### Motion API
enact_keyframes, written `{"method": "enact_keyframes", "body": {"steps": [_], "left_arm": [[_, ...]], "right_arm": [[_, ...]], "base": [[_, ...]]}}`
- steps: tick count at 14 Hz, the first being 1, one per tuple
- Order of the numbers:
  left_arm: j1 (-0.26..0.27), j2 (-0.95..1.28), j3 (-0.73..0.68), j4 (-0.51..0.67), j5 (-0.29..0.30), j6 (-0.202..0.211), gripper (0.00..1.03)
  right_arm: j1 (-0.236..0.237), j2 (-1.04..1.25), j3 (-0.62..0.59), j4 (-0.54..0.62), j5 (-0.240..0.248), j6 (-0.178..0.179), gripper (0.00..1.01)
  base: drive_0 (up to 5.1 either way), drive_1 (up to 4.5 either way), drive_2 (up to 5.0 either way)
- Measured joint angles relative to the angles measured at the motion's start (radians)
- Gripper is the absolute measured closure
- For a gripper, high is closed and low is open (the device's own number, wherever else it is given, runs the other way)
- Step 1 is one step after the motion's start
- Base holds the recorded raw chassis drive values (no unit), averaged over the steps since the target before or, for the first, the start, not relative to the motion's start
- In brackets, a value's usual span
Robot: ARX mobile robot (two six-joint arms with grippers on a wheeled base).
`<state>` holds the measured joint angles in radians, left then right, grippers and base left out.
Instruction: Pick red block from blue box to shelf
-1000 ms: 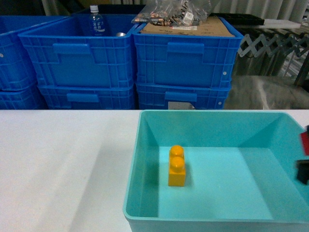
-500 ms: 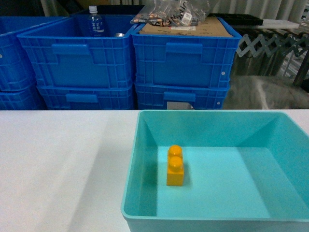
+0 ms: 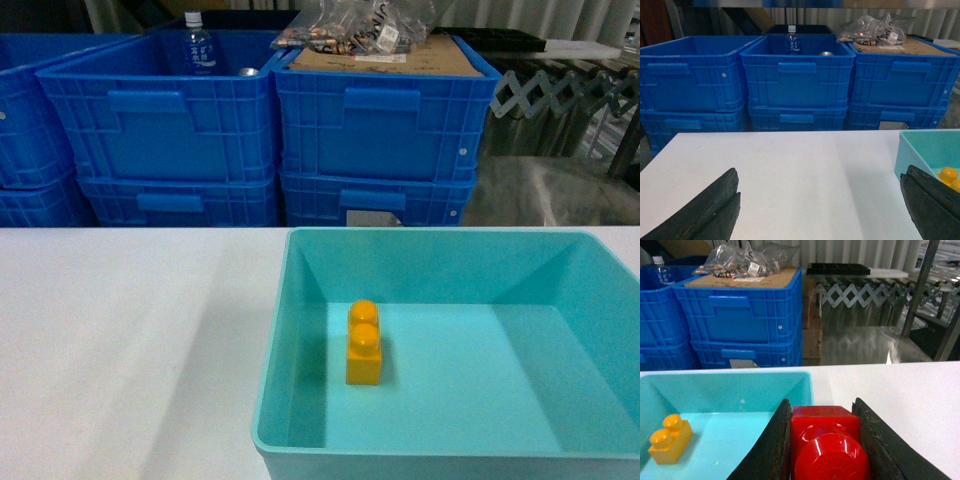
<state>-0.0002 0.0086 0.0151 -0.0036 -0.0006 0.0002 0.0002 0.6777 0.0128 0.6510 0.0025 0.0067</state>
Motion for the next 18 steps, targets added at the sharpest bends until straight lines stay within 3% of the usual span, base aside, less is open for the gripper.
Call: {"method": "enact_keyframes", "body": {"steps": [2, 5, 13, 15, 18], "left_arm": [[0.0, 0.0, 0.0, 0.0, 0.0, 0.0, 0.05], [0.0, 0.0, 0.0, 0.0, 0.0, 0.0, 0.05], [0.0, 0.0, 0.0, 0.0, 0.0, 0.0, 0.05], [0.0, 0.0, 0.0, 0.0, -0.001, 0.0, 0.05], [0.0, 0.0, 0.0, 0.0, 0.0, 0.0, 0.05]], "right_arm": [[0.0, -0.171, -0.001, -0.152, 0.0, 0.0, 0.73], [0.0, -0.311, -0.001, -0.285, 0.0, 0.0, 0.73], [0.0, -0.504, -0.001, -0.476, 0.0, 0.0, 0.73], [0.0, -0.668, 0.0, -0.653, -0.003, 0.0, 0.73], [0.0, -0.673, -0.001, -0.658, -0.003, 0.0, 0.73]], "base": [[0.0, 0.0, 0.0], [0.0, 0.0, 0.0], [0.0, 0.0, 0.0], [0.0, 0.0, 0.0], [0.0, 0.0, 0.0]]}}
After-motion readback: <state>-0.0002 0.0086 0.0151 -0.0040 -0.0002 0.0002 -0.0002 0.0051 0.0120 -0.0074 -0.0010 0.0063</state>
